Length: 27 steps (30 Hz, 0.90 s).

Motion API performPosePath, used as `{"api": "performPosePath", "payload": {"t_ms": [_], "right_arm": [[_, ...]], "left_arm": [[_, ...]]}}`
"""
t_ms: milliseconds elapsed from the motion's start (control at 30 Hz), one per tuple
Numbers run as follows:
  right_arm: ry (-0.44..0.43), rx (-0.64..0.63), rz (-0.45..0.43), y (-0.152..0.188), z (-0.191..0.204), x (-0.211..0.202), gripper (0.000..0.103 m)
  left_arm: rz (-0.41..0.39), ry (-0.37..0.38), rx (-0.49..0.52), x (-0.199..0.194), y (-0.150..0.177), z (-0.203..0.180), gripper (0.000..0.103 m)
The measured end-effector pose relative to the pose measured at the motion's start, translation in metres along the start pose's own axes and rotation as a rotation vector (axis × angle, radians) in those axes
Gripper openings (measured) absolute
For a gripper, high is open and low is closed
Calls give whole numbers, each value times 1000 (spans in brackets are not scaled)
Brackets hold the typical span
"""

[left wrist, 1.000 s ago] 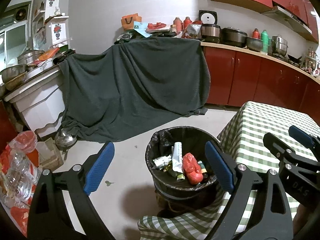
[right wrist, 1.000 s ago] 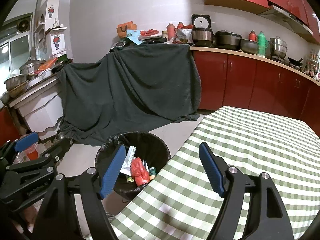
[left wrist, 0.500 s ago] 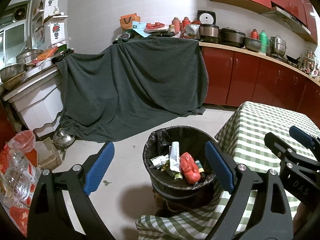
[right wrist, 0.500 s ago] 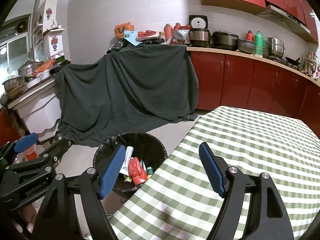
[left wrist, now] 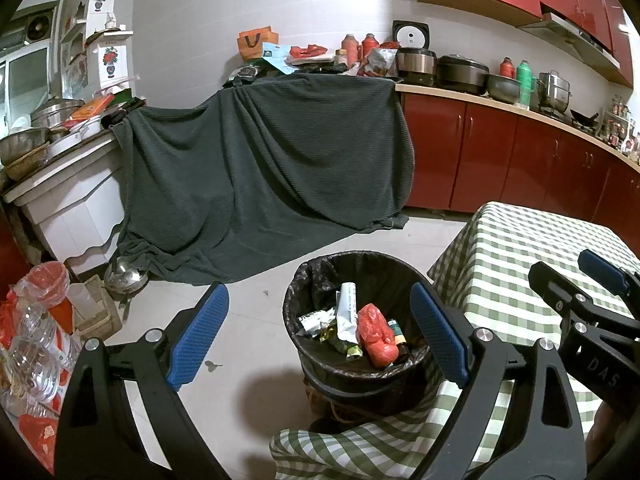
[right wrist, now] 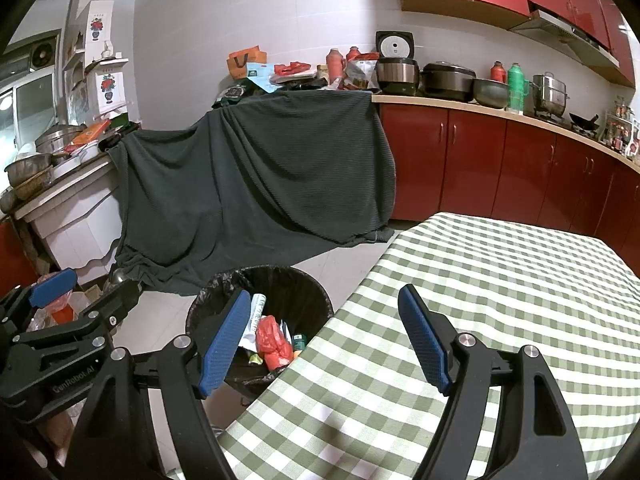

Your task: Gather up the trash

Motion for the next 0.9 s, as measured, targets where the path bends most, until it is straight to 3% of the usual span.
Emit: {"api": "performPosePath", "payload": {"t_ms": [900], "right_arm": [[1, 1, -2, 0, -2, 0, 74]], "left_arm": [[-1, 0, -1, 0, 0, 0, 90]]}}
Point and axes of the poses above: each gripper's, at about its wrist camera, not at the fingertips, and x roughly the way its jaws point, z to its left, y to its underside, the point moved 7 cm from there along x, roughly the way its jaws point, and after that the axes turned 13 degrees about -x, right-handed, at the moved point
